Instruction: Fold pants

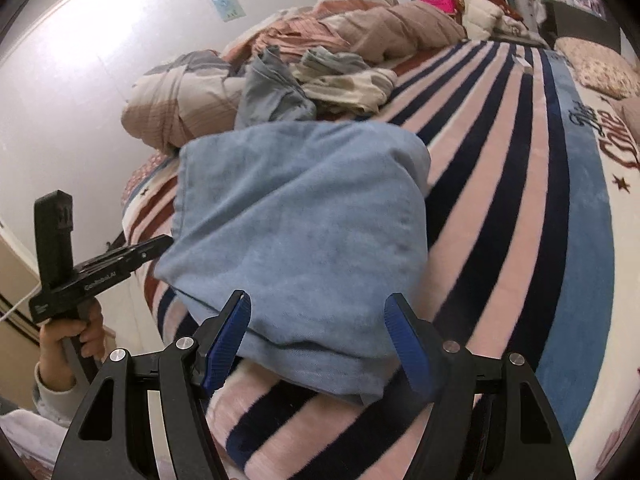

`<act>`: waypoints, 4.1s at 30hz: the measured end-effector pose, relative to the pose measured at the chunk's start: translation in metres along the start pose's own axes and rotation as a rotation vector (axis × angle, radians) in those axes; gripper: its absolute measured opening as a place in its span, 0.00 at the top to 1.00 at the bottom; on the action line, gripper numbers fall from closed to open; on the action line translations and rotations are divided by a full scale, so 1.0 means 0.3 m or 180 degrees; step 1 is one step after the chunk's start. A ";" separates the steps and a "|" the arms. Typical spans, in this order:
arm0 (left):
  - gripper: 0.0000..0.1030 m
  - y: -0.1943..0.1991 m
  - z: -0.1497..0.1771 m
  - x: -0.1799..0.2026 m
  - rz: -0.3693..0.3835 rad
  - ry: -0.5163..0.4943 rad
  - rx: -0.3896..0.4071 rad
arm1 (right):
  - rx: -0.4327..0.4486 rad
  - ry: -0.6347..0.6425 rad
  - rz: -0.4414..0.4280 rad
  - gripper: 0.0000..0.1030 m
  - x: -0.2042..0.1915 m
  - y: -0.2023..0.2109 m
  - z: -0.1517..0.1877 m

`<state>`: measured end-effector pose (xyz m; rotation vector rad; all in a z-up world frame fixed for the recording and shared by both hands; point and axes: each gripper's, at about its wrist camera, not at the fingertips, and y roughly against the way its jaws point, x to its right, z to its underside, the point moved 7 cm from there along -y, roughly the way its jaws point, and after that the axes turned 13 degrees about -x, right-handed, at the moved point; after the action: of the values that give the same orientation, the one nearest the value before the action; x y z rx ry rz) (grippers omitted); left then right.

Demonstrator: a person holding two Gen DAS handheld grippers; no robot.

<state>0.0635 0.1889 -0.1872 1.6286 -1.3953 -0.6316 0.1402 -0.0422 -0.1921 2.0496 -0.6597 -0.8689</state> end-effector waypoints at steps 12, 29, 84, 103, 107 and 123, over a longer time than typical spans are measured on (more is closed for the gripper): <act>0.42 0.071 -0.246 0.085 0.0463 -0.0359 0.0316 | 0.0087 -0.0061 0.0022 0.35 0.018 0.033 -0.011; 0.91 -0.213 -0.460 0.055 0.0276 -0.0446 -0.0082 | 0.0094 -0.0139 0.0038 0.35 0.055 0.040 -0.079; 0.71 0.121 -0.212 -0.515 0.0730 0.0127 0.0134 | -0.0215 0.0271 -0.0627 0.78 -0.463 -0.308 -0.356; 0.71 0.028 -0.236 -0.861 0.0253 0.0329 0.0106 | -0.0394 0.0623 -0.0611 0.78 -0.809 -0.593 -0.456; 0.70 0.011 -0.238 -0.860 0.0243 0.0299 0.0087 | -0.0417 0.0660 -0.0562 0.78 -0.802 -0.599 -0.429; 0.42 0.011 -0.213 -0.862 -0.0147 0.0231 0.0044 | -0.0566 0.0612 -0.0397 0.65 -0.754 -0.629 -0.384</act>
<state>0.0522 0.4549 -0.1940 1.6824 -1.3158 -0.5847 0.1139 0.2721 -0.2174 1.9973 -0.3404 -0.7595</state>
